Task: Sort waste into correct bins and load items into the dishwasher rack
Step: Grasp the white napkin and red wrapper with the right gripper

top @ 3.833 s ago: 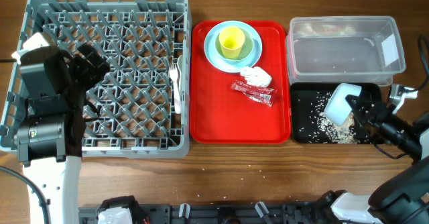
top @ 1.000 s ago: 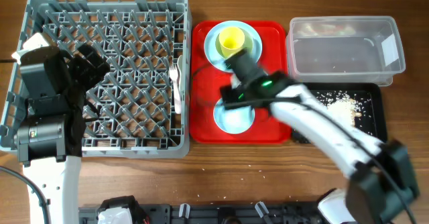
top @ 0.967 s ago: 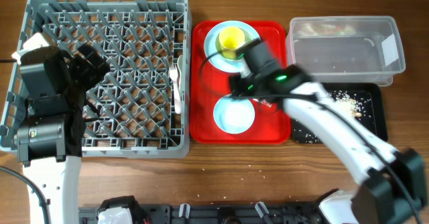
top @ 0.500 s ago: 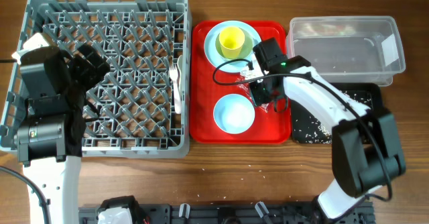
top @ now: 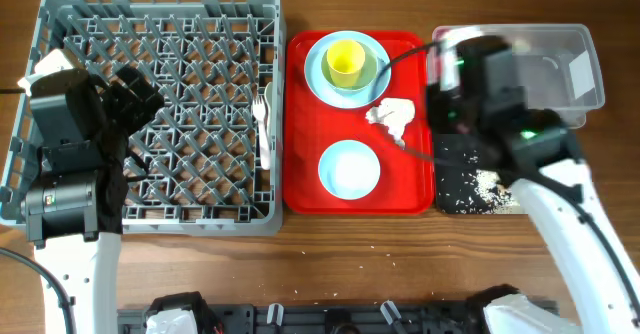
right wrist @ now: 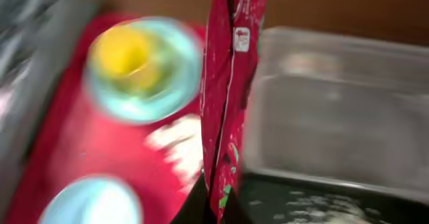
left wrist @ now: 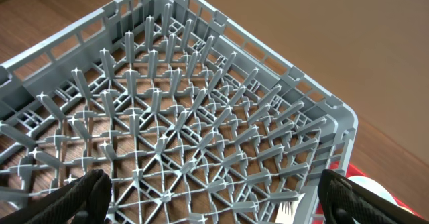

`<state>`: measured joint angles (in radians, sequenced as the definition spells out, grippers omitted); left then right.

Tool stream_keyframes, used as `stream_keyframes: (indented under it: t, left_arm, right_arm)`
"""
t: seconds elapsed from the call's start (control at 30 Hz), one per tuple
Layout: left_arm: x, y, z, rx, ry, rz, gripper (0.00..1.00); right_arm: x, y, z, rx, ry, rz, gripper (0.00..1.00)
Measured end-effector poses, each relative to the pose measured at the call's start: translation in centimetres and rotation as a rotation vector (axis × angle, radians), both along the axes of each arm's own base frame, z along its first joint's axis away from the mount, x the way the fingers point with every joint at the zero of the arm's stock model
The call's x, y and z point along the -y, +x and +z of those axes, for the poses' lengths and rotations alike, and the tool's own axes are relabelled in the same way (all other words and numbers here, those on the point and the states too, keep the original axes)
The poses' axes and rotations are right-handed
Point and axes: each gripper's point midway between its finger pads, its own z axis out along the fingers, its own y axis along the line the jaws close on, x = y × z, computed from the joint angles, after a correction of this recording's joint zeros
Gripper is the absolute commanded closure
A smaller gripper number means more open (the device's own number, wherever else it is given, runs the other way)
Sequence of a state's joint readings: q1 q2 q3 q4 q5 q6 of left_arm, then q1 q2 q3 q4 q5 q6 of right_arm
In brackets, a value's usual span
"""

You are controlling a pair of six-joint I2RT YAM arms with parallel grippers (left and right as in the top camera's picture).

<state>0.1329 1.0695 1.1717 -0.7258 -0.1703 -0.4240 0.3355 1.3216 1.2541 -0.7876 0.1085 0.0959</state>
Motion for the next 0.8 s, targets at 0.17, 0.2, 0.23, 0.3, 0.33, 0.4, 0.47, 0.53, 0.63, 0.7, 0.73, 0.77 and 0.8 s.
stream_keyframes:
  t: [0.17,0.2,0.23,0.3,0.33,0.4,0.47,0.53,0.63,0.7,0.73,0.77,0.8]
  left_arm:
    - [0.0,0.0,0.0,0.002,0.000,0.000,0.00]
    - [0.0,0.0,0.0,0.000,0.000,0.000,0.00]
    - [0.0,0.0,0.0,-0.001,0.000,0.000,0.00]
    - [0.0,0.0,0.0,-0.001,0.000,0.000,0.00]
    - [0.0,0.0,0.0,0.000,0.000,0.000,0.00]
    - [0.0,0.0,0.0,0.000,0.000,0.000,0.00]
    - [0.0,0.0,0.0,-0.001,0.000,0.000,0.00]
    - [0.0,0.0,0.0,0.000,0.000,0.000,0.00]
    - [0.0,0.0,0.0,0.000,0.000,0.000,0.00]
    - [0.0,0.0,0.0,0.000,0.000,0.000,0.00]
    - [0.0,0.0,0.0,0.000,0.000,0.000,0.00]
    - [0.0,0.0,0.0,0.000,0.000,0.000,0.00]
    - [0.0,0.0,0.0,0.000,0.000,0.000,0.00]
  right_arm:
    - [14.8,6.1,-2.7,0.040,-0.024,-0.485,0.83]
    - [16.1,6.6,-4.1,0.016,-0.021,-0.518,0.72]
    - [17.5,7.4,-6.1,-0.014,-0.009,-0.548,0.57]
    - [19.0,8.6,-11.5,-0.114,0.041,-0.571,0.30]
    - [19.0,8.6,-14.0,-0.171,0.075,-0.569,0.26]
    - [18.4,8.3,-14.6,-0.200,0.104,-0.552,0.14]
    - [18.0,7.7,-13.1,-0.194,0.115,-0.536,0.06]
    - [17.3,6.7,-8.2,-0.115,0.141,-0.508,0.06]
    - [14.0,4.8,1.3,0.071,0.228,-0.381,0.09]
    - [10.0,2.2,4.8,0.117,0.242,-0.241,0.11]
    - [7.9,1.2,5.3,0.109,0.237,-0.165,0.11]
    - [6.0,0.4,4.9,0.078,0.230,-0.102,0.11]
    - [4.3,0.1,4.1,0.042,0.225,-0.053,0.11]
